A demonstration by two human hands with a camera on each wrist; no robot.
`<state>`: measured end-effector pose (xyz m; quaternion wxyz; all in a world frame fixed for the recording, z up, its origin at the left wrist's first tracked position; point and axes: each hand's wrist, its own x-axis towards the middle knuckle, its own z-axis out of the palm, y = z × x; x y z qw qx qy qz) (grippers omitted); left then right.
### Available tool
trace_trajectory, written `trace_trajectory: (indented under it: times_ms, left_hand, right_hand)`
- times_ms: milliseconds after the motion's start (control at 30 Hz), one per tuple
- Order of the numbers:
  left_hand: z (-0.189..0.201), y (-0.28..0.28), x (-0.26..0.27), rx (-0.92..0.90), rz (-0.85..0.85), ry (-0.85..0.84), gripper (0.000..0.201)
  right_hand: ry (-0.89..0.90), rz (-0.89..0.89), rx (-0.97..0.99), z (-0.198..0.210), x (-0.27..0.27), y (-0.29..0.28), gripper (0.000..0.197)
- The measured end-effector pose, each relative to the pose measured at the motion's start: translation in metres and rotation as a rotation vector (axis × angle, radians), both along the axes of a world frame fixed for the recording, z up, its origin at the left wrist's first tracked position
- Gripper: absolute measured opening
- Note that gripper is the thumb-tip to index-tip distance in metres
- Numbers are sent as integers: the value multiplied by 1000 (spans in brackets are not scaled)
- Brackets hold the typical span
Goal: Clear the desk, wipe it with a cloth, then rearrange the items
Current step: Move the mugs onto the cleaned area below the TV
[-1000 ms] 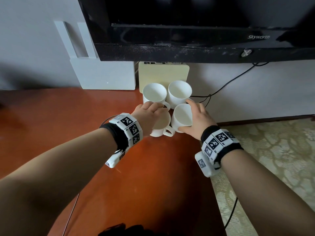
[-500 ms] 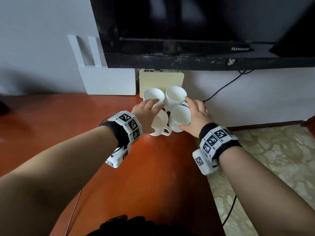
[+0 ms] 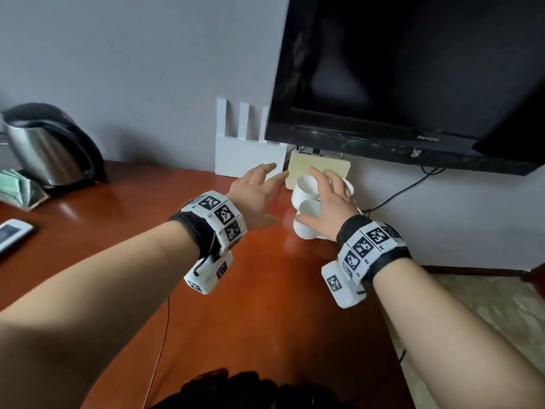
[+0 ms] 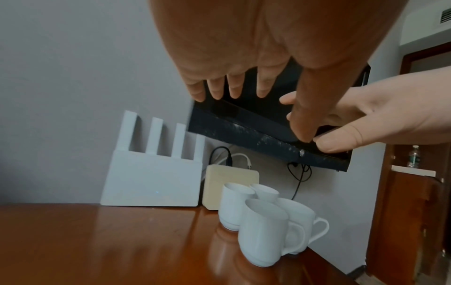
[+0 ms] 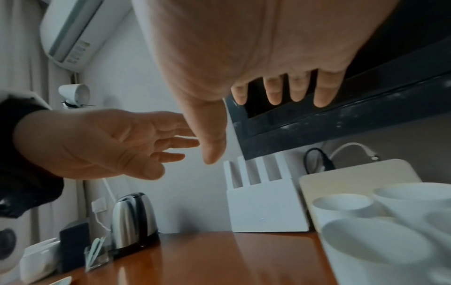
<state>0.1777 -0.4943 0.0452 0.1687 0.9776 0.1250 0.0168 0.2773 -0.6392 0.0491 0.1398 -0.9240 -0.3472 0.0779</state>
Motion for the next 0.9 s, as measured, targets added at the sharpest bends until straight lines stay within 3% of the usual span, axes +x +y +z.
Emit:
trace_trajectory:
  times_ms: [233, 567, 900]
  left_hand:
    - [14, 60, -117, 22, 77, -38, 88]
    - [13, 158, -298, 21, 289, -30, 88]
    - [-6, 196, -399, -89, 597, -86, 79]
  right_hand:
    - [-22, 95, 17, 12, -109, 74, 93]
    - [95, 297, 100, 1, -263, 180, 86]
    - [148, 534, 144, -9, -330, 245, 80]
